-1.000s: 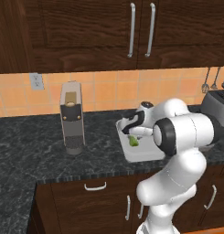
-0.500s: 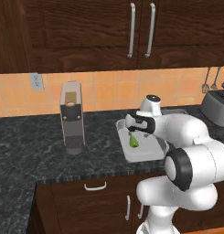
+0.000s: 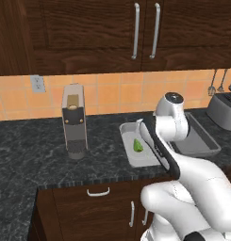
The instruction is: Place one lemon wedge and one chicken drumstick in each tupperware on the nearby counter, to pack two identical lunches.
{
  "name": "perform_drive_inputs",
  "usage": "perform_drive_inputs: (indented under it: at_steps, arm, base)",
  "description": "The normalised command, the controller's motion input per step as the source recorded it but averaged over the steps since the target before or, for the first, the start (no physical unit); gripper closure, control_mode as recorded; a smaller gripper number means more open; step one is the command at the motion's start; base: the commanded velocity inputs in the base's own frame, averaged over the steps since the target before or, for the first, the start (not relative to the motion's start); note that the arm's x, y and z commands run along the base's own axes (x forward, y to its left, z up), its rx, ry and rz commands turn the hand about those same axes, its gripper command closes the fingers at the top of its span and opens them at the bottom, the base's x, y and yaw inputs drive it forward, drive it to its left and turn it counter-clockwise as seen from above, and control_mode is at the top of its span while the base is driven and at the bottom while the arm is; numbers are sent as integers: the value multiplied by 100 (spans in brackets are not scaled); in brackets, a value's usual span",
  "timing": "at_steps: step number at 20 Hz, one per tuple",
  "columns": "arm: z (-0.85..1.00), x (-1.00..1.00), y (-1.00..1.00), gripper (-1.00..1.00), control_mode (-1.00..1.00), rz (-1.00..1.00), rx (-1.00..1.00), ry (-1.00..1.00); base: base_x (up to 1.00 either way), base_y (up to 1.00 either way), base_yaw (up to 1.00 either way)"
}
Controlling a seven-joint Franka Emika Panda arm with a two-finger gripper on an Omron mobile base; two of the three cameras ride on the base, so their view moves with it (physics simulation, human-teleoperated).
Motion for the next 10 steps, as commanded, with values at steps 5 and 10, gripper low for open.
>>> perform_drive_inputs:
  at_steps: [5,10]
  arm:
    - [91,-76,5,-100,-100,0,0,-10]
    - [77,-73,8,-100,-100,0,-4,-27]
  base:
    - [0,0,0]
    - [0,0,0]
